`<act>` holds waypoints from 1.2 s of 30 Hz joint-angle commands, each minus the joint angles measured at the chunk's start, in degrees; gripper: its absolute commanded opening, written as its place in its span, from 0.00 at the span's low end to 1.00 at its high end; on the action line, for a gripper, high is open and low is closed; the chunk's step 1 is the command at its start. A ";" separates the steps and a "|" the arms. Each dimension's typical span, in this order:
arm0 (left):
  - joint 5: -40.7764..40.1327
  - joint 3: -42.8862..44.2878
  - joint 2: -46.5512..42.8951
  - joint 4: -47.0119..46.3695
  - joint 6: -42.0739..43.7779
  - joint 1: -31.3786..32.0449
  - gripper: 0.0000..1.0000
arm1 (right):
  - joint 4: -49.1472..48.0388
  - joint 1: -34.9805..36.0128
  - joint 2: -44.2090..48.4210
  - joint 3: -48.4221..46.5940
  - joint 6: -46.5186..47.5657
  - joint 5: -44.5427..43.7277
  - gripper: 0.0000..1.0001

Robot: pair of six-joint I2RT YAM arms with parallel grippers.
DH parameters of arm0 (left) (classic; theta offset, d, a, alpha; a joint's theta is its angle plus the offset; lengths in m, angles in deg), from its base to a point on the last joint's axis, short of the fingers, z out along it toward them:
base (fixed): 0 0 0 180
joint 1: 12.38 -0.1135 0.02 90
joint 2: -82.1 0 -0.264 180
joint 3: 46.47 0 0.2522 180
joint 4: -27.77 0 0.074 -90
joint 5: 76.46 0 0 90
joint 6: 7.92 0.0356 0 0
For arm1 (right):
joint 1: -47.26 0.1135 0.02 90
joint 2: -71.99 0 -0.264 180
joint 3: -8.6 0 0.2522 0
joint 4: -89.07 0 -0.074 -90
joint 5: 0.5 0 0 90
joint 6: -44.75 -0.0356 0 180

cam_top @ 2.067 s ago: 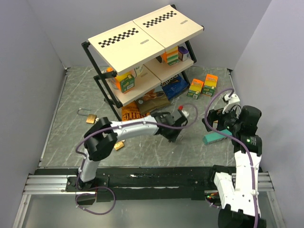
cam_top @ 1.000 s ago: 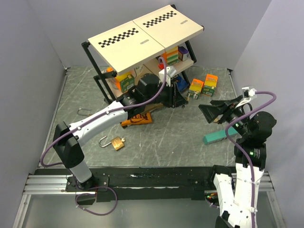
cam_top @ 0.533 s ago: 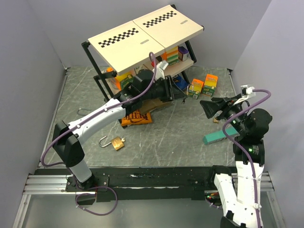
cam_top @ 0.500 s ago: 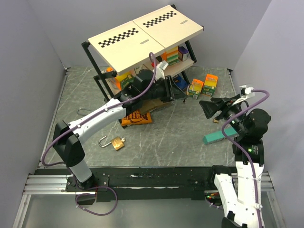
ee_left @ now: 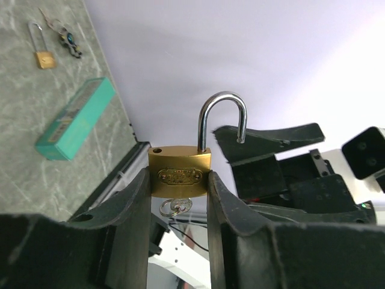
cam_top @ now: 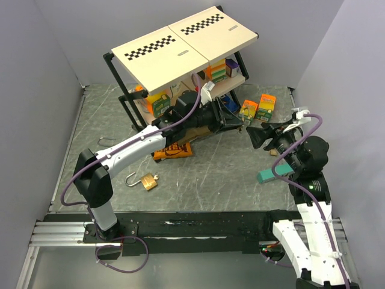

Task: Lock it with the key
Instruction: Pick up the lock from the center of the board.

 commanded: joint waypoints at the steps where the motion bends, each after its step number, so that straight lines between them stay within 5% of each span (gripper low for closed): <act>1: 1.43 2.02 -0.19 -4.43 -5.61 0.79 0.01 | -3.67 3.47 -2.53 1.20 2.32 -2.40 0.75; 18: 0.90 2.90 2.53 -6.27 -8.68 0.88 0.01 | -10.08 8.57 -7.98 1.99 4.52 -7.49 0.69; 24: 0.55 2.90 2.89 -7.41 -10.00 0.79 0.01 | -10.00 9.89 -8.69 2.69 6.63 -11.10 0.49; 33: 1.42 2.55 3.50 -6.80 -10.79 0.88 0.01 | -9.56 9.98 -8.43 2.00 7.24 -12.77 0.04; 36: 2.04 1.32 3.15 -6.98 -10.80 0.62 0.12 | -8.42 9.98 -7.72 1.38 7.60 -13.21 0.00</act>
